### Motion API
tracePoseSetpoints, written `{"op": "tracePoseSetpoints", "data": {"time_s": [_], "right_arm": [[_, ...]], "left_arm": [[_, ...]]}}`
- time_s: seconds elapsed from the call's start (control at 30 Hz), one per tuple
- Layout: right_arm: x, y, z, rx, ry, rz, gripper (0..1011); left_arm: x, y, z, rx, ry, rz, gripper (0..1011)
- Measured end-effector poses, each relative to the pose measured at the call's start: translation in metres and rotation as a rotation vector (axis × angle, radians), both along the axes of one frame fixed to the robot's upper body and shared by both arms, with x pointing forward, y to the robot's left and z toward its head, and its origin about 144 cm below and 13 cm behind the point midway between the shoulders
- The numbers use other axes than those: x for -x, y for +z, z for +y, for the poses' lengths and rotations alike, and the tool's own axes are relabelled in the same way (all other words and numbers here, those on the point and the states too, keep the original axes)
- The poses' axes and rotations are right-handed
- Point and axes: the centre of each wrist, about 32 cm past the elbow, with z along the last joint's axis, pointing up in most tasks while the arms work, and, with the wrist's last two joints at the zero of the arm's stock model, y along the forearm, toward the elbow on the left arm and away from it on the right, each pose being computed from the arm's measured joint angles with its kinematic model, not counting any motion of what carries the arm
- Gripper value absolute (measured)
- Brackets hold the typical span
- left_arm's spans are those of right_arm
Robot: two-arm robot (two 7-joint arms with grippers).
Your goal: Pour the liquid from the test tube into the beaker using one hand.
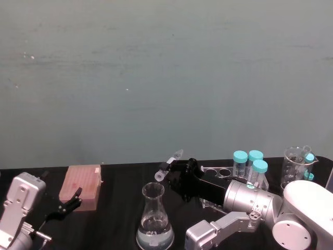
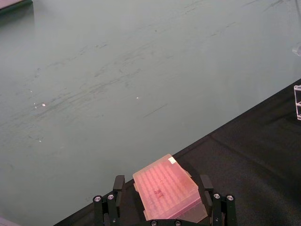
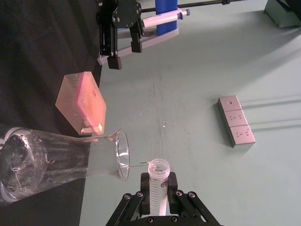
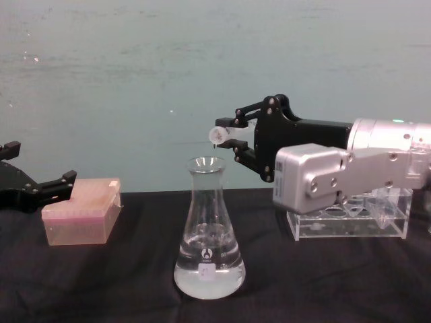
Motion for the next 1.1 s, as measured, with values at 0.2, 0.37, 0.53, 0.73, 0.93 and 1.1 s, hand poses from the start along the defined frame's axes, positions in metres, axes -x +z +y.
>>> {"op": "tracePoseSetpoints", "data": {"time_s": [0.2, 0.37, 0.53, 0.73, 0.93, 1.1], "right_arm": [[0.0003, -0.0005, 0.0000, 0.013, 0.001, -0.020, 211], [0.0003, -0.0001, -0.0001, 0.020, 0.004, -0.032, 211], [-0.0005, 0.0008, 0.0004, 0.026, 0.008, -0.043, 211], [-0.0020, 0.0014, 0.0009, 0.033, 0.009, -0.056, 211], [-0.0032, 0.0023, 0.0017, 0.042, 0.013, -0.067, 211], [-0.0038, 0.0031, 0.0021, 0.052, 0.020, -0.081, 211]], "left_arm": [[0.0000, 0.0000, 0.0000, 0.000, 0.000, 0.000, 1000], [0.0000, 0.0000, 0.0000, 0.000, 0.000, 0.000, 1000], [0.0000, 0.0000, 0.0000, 0.000, 0.000, 0.000, 1000], [0.0000, 0.0000, 0.0000, 0.000, 0.000, 0.000, 1000], [0.0000, 0.0000, 0.0000, 0.000, 0.000, 0.000, 1000], [0.0000, 0.0000, 0.0000, 0.000, 0.000, 0.000, 1000]]}}
